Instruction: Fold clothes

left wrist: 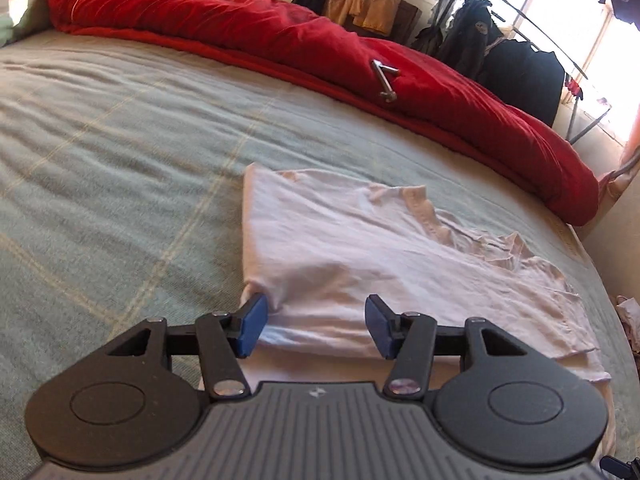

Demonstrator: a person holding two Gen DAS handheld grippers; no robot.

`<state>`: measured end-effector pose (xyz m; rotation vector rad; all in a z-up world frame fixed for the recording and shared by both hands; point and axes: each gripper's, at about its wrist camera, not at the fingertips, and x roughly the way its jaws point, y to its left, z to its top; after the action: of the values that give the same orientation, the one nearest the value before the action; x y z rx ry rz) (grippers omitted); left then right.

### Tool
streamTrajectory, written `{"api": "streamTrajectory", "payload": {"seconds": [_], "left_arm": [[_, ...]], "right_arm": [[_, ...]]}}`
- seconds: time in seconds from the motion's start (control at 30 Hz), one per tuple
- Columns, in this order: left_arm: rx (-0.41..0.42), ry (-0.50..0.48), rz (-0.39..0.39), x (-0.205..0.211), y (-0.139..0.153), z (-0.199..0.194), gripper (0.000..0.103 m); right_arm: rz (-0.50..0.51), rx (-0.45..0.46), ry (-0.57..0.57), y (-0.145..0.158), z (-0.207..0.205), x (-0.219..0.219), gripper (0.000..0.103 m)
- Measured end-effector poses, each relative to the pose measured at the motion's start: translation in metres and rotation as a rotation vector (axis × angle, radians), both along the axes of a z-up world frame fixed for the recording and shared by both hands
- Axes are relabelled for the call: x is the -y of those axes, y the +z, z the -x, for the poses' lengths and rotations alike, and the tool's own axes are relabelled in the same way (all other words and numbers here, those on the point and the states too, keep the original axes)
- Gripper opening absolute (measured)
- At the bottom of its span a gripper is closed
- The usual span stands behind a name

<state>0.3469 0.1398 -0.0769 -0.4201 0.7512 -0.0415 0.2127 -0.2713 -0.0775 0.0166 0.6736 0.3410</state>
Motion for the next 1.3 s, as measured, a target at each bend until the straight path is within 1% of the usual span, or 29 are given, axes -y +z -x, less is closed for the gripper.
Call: {"api": "streamTrajectory", "payload": {"seconds": [0.03, 0.1, 0.17, 0.2, 0.3, 0.33, 0.4, 0.5, 0.53, 0.67, 0.7, 0.77, 0.9, 0.93, 1.0, 1.1, 1.17, 1.3], "left_arm": [[0.003, 0.0, 0.024, -0.005, -0.003, 0.005, 0.049], [0.012, 0.002, 0.059, -0.012, 0.001, 0.013, 0.049], [0.022, 0.006, 0.068, -0.014, 0.011, 0.014, 0.05], [0.045, 0.006, 0.065, -0.013, 0.018, 0.012, 0.053], [0.083, 0.002, 0.067, -0.011, 0.029, -0.005, 0.054], [0.076, -0.001, 0.079, -0.01, 0.027, -0.013, 0.055], [0.042, 0.014, 0.077, -0.008, 0.018, -0.028, 0.055], [0.001, 0.049, 0.047, -0.01, 0.0, -0.049, 0.055], [0.0, 0.065, 0.034, -0.012, -0.004, -0.056, 0.055], [0.011, 0.112, 0.051, -0.025, -0.009, -0.083, 0.055], [0.009, 0.111, 0.041, -0.026, -0.01, -0.091, 0.055], [0.002, 0.109, 0.016, -0.027, -0.01, -0.105, 0.056], [-0.016, 0.119, -0.082, -0.022, 0.005, -0.12, 0.055], [-0.008, 0.116, -0.085, -0.02, 0.011, -0.118, 0.055], [0.023, 0.083, -0.053, -0.017, 0.024, -0.105, 0.057], [0.018, 0.012, -0.015, -0.009, 0.033, -0.081, 0.057], [0.003, -0.032, 0.002, -0.002, 0.031, -0.065, 0.058], [-0.041, -0.021, 0.022, -0.003, 0.015, -0.037, 0.058]], "right_arm": [[-0.002, -0.001, 0.001, 0.0, 0.0, 0.0, 0.103], [-0.004, -0.002, 0.0, 0.0, 0.0, 0.001, 0.103], [0.0, -0.002, -0.001, 0.0, 0.001, 0.0, 0.103], [0.003, -0.001, -0.001, 0.0, 0.001, -0.001, 0.103], [0.008, 0.001, -0.002, 0.0, 0.001, -0.001, 0.103], [0.009, 0.001, -0.002, 0.0, 0.001, -0.001, 0.103], [0.007, 0.002, -0.001, -0.001, 0.001, -0.001, 0.103], [0.005, 0.002, -0.001, -0.001, 0.001, -0.001, 0.103], [0.005, 0.002, -0.001, -0.001, 0.001, -0.001, 0.103], [0.007, 0.002, 0.0, -0.001, 0.001, -0.001, 0.103], [0.009, 0.002, 0.001, -0.001, 0.001, -0.001, 0.103], [0.011, 0.003, 0.002, -0.002, 0.0, -0.001, 0.103], [0.015, 0.004, 0.003, -0.003, 0.0, -0.002, 0.103], [0.015, 0.005, 0.003, -0.003, 0.0, -0.002, 0.103], [0.015, 0.005, 0.003, -0.003, 0.0, -0.002, 0.103], [0.015, 0.006, 0.002, -0.003, 0.001, -0.003, 0.103], [0.016, 0.006, 0.002, -0.003, 0.0, -0.002, 0.103], [0.018, 0.006, 0.001, -0.002, 0.0, -0.003, 0.103]]}}
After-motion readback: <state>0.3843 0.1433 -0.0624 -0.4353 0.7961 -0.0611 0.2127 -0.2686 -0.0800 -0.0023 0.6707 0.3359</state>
